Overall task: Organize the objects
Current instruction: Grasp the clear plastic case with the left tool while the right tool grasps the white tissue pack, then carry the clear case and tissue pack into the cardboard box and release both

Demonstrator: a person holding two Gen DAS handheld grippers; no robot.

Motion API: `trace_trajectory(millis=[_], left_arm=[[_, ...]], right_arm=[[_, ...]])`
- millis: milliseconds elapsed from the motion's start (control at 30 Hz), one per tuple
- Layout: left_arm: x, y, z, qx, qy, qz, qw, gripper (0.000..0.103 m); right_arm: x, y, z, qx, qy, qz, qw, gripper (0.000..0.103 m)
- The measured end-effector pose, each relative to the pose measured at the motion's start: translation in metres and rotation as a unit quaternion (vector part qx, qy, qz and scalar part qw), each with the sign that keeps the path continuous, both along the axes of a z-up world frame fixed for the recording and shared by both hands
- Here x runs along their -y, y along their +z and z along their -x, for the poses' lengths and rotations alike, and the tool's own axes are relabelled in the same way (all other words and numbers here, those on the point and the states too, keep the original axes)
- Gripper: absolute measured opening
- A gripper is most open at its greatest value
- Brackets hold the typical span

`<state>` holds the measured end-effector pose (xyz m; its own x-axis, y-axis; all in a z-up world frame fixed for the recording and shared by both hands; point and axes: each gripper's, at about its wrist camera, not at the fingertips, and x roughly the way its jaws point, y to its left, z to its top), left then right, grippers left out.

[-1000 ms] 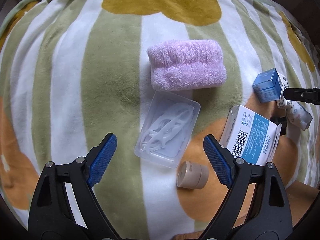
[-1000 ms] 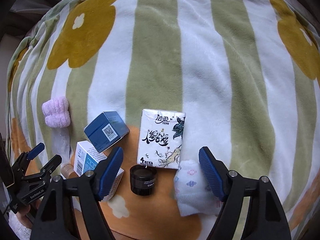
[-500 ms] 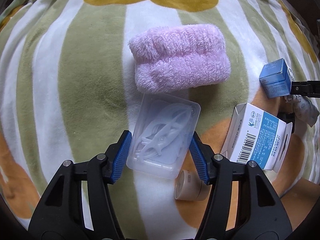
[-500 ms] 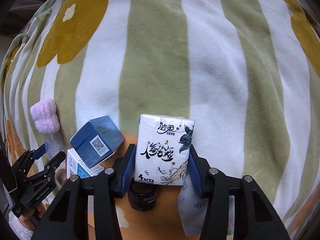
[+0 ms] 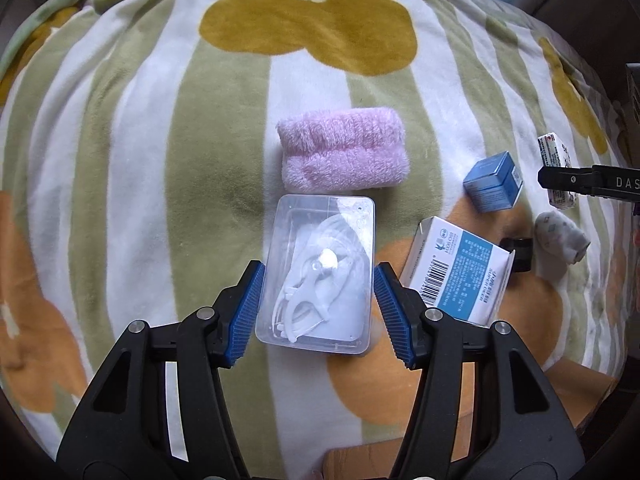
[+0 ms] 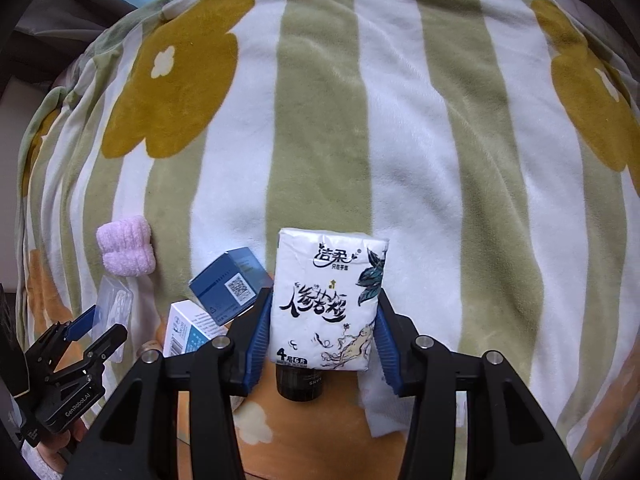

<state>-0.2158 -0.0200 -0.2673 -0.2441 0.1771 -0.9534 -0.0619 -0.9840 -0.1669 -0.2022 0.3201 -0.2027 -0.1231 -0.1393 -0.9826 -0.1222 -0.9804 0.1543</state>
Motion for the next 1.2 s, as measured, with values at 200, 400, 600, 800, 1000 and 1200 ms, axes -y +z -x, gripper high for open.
trace_trajectory(millis=[200,400,600,800,1000,1200], left_arm=[[0.015,0.045,-0.031,-0.026,0.007,-0.013,0.9996,0.053],[0.009,0.085,-0.059,-0.051,-0.001,-0.02,0.9985,0.053],[0.0,0.113,-0.091,-0.071,-0.005,-0.028,0.9971,0.053],[-0.01,0.143,-0.127,-0.091,-0.015,-0.03,0.9953,0.053],[-0.017,0.164,-0.168,-0.097,-0.021,-0.033,0.9945,0.053],[-0.022,0.164,-0.208,-0.092,-0.028,-0.039,0.9946,0.053]], right_arm=[[0.007,0.037,-0.031,-0.028,0.007,0.002,1.0,0.044],[0.076,0.056,-0.045,-0.053,0.013,-0.002,0.999,0.044],[0.102,0.078,-0.071,-0.07,0.018,-0.003,0.997,0.044],[0.109,0.101,-0.117,-0.077,0.019,-0.004,0.997,0.044],[0.121,0.112,-0.163,-0.072,0.021,0.001,0.997,0.044],[0.139,0.11,-0.204,-0.062,0.037,-0.006,0.997,0.044]])
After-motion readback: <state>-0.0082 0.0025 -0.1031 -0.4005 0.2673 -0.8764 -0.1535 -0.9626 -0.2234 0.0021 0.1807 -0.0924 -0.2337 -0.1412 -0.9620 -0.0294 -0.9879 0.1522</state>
